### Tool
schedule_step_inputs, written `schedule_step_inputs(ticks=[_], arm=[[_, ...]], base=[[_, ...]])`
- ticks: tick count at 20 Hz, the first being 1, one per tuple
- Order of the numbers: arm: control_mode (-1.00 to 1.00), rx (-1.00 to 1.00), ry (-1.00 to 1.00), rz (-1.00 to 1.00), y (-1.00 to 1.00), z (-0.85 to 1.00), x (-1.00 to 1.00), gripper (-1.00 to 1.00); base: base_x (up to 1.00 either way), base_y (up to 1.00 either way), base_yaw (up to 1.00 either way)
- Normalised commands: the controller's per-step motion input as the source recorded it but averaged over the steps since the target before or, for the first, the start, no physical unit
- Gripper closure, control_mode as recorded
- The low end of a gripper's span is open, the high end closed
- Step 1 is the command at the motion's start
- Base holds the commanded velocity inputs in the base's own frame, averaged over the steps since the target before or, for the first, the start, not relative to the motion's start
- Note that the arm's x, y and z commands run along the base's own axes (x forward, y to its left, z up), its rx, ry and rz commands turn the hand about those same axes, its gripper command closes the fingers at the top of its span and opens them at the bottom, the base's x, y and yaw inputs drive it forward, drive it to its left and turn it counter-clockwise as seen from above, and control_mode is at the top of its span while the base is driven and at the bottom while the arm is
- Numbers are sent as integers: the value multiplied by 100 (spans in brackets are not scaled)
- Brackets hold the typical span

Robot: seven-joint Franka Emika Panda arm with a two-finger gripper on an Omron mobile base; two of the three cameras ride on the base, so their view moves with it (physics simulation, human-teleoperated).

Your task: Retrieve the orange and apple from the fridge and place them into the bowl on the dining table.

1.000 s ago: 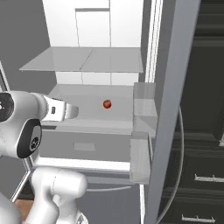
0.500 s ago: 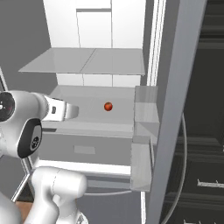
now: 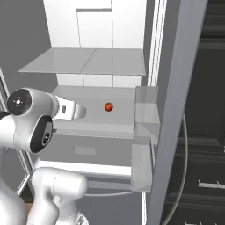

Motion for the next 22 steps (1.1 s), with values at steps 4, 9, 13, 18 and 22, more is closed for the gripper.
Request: schedule_step_inputs(ticks=[4,9,13,18,22], arm=[[-100,0,4,0,0,-30,52,-100],[-100,0,0,0,0,-30,60,-100],[-100,0,0,0,-3,-40,51,-100],[-100,0,2,0,0,-39,55,-100],[-100,0,9,0,-1,-32,56,-100]], base=[[0,0,0],[0,0,0],[0,0,0],[0,0,0],[0,0,0]])
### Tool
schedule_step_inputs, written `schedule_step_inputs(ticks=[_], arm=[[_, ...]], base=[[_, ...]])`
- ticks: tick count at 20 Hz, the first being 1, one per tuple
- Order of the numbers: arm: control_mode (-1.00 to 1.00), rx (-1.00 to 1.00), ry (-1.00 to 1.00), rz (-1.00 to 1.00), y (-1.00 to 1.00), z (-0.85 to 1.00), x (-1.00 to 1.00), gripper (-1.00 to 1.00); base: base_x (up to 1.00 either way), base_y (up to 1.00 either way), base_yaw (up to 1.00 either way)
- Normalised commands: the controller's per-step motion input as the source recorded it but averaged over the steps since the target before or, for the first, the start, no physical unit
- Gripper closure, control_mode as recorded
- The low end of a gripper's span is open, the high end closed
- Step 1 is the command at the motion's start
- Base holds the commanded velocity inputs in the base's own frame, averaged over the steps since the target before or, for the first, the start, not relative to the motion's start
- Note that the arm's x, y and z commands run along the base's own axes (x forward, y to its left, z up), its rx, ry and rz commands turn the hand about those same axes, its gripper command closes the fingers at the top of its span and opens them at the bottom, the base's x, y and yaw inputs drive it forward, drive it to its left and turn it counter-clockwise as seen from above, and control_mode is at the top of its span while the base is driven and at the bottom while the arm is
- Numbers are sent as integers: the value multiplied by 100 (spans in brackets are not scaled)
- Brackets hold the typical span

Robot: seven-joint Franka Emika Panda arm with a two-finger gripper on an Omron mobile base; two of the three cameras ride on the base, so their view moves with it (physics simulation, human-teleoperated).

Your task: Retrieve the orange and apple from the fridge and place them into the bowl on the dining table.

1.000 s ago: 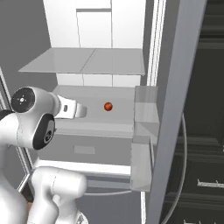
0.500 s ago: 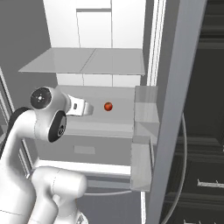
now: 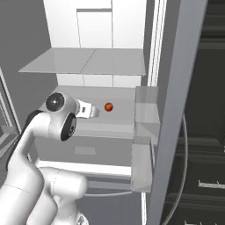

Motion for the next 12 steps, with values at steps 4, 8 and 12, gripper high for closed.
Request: schedule_step_inputs(ticks=[4,8,12], arm=[[-100,0,14,0,-6,-26,49,-100],[-100,2,15,0,-12,-19,35,-100],[-100,2,11,0,-9,-18,30,-100]], base=[[0,0,0],[0,0,0],[0,0,0]])
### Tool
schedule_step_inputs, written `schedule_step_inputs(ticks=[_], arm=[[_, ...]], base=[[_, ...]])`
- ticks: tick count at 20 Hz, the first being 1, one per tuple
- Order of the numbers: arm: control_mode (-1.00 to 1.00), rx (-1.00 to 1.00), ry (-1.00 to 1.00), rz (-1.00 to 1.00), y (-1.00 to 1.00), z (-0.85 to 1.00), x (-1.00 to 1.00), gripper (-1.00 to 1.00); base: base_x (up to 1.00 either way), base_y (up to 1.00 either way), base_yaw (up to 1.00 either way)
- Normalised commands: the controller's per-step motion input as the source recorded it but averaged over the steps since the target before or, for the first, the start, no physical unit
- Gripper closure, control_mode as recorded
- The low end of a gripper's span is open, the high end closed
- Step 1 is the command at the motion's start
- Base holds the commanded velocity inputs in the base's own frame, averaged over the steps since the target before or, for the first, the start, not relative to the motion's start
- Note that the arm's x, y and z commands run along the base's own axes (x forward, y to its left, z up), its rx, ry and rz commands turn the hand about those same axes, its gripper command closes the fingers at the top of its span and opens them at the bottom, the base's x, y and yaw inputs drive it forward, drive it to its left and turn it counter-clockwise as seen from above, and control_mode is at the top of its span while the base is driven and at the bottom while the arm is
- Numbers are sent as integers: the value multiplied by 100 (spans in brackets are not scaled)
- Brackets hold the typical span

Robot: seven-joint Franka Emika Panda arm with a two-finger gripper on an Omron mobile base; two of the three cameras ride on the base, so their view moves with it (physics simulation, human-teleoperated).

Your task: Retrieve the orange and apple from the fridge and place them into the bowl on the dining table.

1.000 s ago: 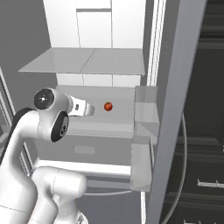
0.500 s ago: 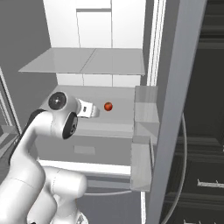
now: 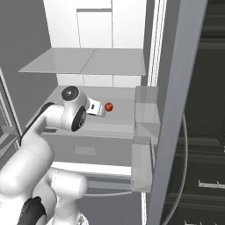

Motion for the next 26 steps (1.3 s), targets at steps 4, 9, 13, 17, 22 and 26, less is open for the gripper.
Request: schedule_step_inputs(ticks=[4,9,13,17,22,26], arm=[[-100,0,1,0,-2,-26,30,-100],[-100,0,-6,0,0,-31,36,-100],[-100,0,-6,0,-4,-25,42,-100],[-100,1,1,0,-13,-6,47,-100],[-100,6,11,0,-17,0,55,-100],[-100,5,13,0,-12,-10,50,-100]], base=[[0,0,0],[0,0,0],[0,0,0],[0,0,0],[0,0,0],[0,0,0]])
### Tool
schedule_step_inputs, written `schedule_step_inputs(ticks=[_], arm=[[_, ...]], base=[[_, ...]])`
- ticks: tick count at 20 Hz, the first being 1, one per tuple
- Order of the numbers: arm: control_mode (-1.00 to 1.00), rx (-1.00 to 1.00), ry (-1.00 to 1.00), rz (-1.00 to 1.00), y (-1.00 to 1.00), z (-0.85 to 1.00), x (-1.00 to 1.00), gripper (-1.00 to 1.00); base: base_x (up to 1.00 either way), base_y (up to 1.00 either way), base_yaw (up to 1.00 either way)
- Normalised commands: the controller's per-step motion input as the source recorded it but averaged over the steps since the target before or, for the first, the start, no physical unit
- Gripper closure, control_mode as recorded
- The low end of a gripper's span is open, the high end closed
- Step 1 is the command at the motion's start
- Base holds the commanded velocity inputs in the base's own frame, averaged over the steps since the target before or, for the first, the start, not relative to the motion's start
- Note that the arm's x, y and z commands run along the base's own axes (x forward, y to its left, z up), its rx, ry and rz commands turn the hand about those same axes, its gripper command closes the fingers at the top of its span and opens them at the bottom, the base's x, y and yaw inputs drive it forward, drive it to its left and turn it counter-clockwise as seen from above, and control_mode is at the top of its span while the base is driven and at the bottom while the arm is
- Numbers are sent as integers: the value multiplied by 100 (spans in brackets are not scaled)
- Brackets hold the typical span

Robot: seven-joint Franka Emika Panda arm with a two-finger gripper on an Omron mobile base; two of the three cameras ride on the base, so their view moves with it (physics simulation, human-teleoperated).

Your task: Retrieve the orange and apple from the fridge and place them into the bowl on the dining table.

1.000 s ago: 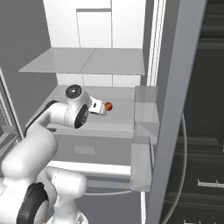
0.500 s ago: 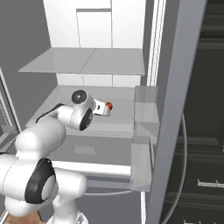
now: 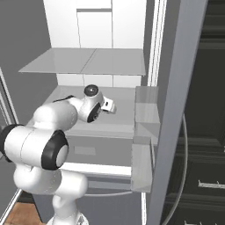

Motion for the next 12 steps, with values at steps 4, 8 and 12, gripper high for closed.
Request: schedule_step_inputs(ticks=[4,8,12], arm=[[-100,2,11,0,-3,-26,44,-100],[-100,0,2,0,0,-28,40,-100],[-100,0,0,0,0,-29,37,-100]], base=[[0,0,0],[0,0,0],[0,0,0]])
